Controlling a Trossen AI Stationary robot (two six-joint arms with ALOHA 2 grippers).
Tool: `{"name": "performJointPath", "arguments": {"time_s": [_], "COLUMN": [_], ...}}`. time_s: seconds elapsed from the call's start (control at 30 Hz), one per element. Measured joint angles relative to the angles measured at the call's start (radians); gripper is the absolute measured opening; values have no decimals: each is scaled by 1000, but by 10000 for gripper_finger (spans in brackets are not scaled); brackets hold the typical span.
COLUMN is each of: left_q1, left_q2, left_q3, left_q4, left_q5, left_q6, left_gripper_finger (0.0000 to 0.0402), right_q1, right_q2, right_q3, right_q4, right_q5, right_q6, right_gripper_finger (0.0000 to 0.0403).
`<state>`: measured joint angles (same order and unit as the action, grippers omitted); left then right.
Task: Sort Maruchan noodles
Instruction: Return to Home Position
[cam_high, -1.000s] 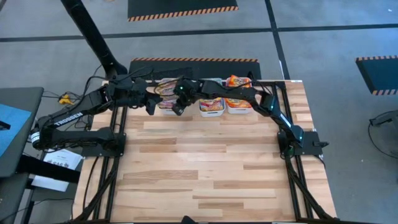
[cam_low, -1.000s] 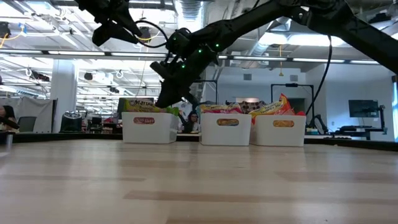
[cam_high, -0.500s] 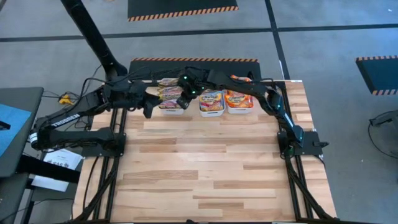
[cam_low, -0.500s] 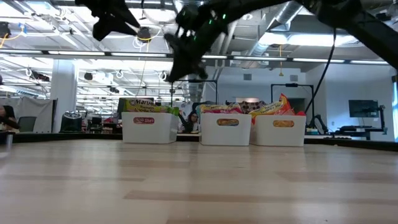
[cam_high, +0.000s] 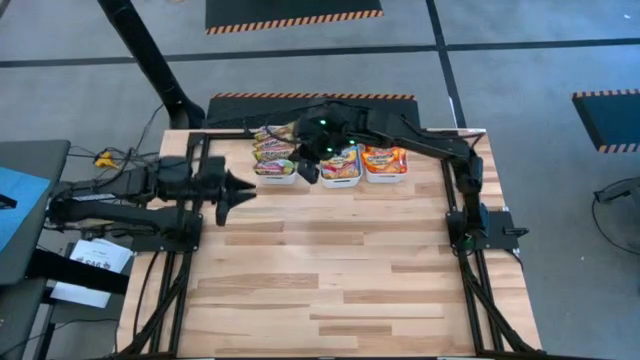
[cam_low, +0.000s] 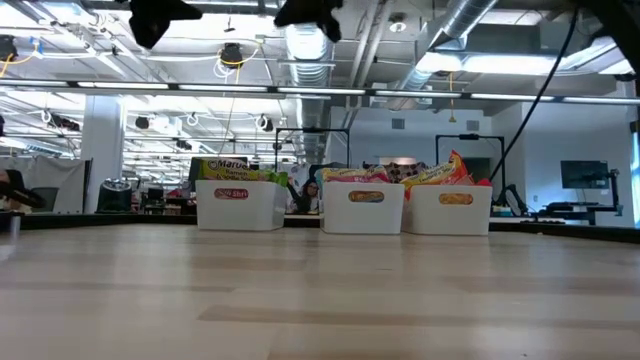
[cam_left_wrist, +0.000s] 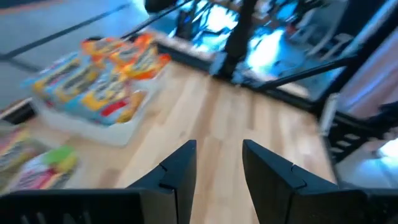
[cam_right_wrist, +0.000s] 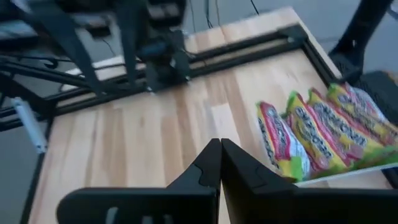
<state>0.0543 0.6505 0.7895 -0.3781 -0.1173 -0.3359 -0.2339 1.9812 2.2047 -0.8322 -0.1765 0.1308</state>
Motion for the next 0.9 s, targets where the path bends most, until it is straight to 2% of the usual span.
{"name": "performJointPath", "arguments": {"time_s": [0.17,0.3,0.7,0.9], "left_q1": [-87,-124,-138,-138], "left_q2": [-151,-282,-631,-631], "left_q3": [-205,-339,-601,-699], "left_q4": [201,303,348,407], "left_q5": [0,-2,-21,-27], "left_q6": [18,19,44,44], "left_gripper_finger": [117,117,117,117], "right_q1": [49,99,175,174], "right_q2": [-49,-55,-105,-180], "right_q3": [0,-1,-1,-1], "right_q4": [9,29,72,90], "right_q5": [3,31,48,48], "right_q6": [-2,15,79,82], "right_gripper_finger": [33,33,33,33]}}
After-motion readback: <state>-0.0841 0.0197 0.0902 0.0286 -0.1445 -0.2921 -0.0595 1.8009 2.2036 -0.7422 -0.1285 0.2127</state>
